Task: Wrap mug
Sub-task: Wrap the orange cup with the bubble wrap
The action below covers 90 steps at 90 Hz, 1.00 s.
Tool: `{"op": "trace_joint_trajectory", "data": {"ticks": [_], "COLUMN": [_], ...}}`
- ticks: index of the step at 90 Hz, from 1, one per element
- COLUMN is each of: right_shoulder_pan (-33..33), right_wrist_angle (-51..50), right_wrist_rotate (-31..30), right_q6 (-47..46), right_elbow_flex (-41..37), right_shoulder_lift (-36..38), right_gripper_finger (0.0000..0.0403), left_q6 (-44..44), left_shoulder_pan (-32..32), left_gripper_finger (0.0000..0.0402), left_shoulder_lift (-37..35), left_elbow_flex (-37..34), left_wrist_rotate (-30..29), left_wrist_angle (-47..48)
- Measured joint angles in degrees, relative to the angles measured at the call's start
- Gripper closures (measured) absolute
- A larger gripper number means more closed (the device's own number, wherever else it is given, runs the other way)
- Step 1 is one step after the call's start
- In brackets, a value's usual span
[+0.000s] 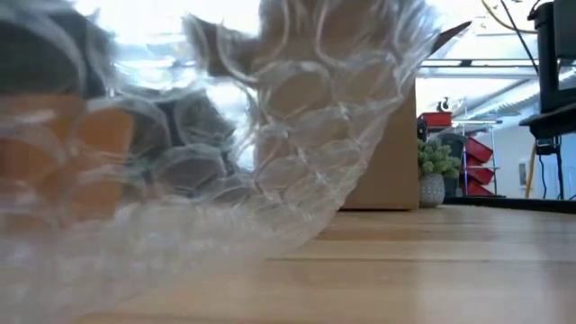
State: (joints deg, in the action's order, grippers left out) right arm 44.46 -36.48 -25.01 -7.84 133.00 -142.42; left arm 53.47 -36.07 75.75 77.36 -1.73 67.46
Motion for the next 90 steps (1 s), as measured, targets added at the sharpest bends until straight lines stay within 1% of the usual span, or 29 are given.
{"op": "trace_joint_trajectory", "data": {"ticks": [6,13,29,42,47,57,65,79,84,90], "right_shoulder_pan": [0.5,0.8,1.0,1.0,0.6,0.0,-0.2,-0.1,0.0,0.0], "right_wrist_angle": [-2.0,-2.0,-0.8,-2.1,-2.2,-3.0,-3.0,-2.7,-3.0,-3.9], "right_wrist_rotate": [-0.2,-0.3,-0.9,-6.2,-6.7,-6.6,-6.3,-2.9,-1.7,-2.0], "right_q6": [0.0,0.4,4.9,5.1,6.0,5.5,5.6,5.4,5.0,3.1], "right_elbow_flex": [0.0,0.1,0.1,0.1,0.1,0.1,0.4,2.0,1.9,1.9], "right_shoulder_lift": [-0.6,-1.5,-4.1,-5.4,-5.4,-5.4,-5.4,-5.2,-4.5,-3.2], "right_gripper_finger": [0.0167,0.0167,0.0167,0.0170,0.0179,0.0221,0.0275,0.0378,0.0394,0.0394], "left_q6": [-0.1,-0.4,-0.6,-1.8,-1.9,-1.9,-1.8,-1.4,-1.3,-0.7], "left_shoulder_pan": [-0.3,-0.4,-0.4,-0.3,-0.3,-0.3,-0.3,-0.3,-0.3,-0.3], "left_gripper_finger": [0.0197,0.0197,0.0197,0.0197,0.0197,0.0197,0.0197,0.0197,0.0197,0.0197], "left_shoulder_lift": [0.0,0.0,0.0,0.0,0.0,0.0,0.0,0.0,-0.1,-0.1], "left_elbow_flex": [0.0,0.0,0.0,0.0,0.0,0.0,0.0,0.0,0.4,2.3], "left_wrist_rotate": [-0.1,-0.3,-0.3,-0.5,-0.5,-0.5,-0.5,-0.1,1.3,2.9], "left_wrist_angle": [0.0,0.0,0.0,0.0,0.0,0.0,0.0,-0.1,0.1,0.1]}}
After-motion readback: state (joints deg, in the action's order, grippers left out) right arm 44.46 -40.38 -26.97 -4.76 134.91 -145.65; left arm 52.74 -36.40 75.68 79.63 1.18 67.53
